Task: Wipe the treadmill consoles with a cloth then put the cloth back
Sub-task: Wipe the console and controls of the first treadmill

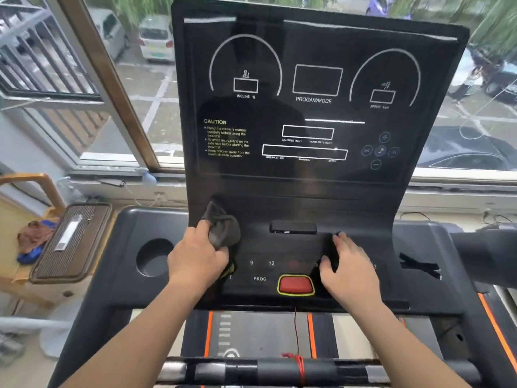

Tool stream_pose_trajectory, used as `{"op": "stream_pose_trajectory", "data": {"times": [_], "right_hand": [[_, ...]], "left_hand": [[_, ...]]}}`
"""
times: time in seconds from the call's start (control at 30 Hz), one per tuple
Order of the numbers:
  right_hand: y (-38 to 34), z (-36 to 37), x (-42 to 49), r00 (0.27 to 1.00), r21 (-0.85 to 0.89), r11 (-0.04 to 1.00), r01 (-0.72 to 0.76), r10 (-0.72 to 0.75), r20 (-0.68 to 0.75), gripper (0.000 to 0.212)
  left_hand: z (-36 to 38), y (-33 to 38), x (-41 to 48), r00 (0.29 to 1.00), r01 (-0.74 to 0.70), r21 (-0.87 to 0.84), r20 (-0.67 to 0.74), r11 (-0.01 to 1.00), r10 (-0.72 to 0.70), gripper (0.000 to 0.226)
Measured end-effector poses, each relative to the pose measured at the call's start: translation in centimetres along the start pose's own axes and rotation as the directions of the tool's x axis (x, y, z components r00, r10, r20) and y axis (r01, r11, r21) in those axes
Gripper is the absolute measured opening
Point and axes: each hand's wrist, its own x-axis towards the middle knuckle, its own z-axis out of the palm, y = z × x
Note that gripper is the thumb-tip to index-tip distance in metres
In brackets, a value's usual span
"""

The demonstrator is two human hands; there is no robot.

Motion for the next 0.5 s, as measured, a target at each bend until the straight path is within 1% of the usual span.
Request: {"op": "stream_pose_trajectory", "data": {"times": [0.1,0.2,0.33,0.5], "right_hand": [[0.6,-0.2,-0.1,0.999,0.018,0.999,0.042,-0.042,0.005,0.059],[1.9,-0.7,0.2,0.993,0.056,0.993,0.101,-0.104,0.055,0.060],[4.5,-2.2,0.3,0.976,0.176,0.972,0.158,-0.181,0.120,0.057],[8.9,-3.6,-0.2,0.985,0.274,0.948,0.163,-0.174,0.015,0.042]], "left_hand": [[0.7,1.3,-1.5,0.997,0.048,0.005,0.059,0.999,-0.049,0.048],[2.2,3.6,-3.5,0.993,0.052,0.016,0.105,0.999,-0.053,0.051],[4.2,7.5,-6.0,0.987,0.052,0.001,0.155,0.999,-0.051,0.049],[6.2,14.1,-8.1,0.967,-0.003,0.068,0.254,0.998,-0.014,0.032]]}}
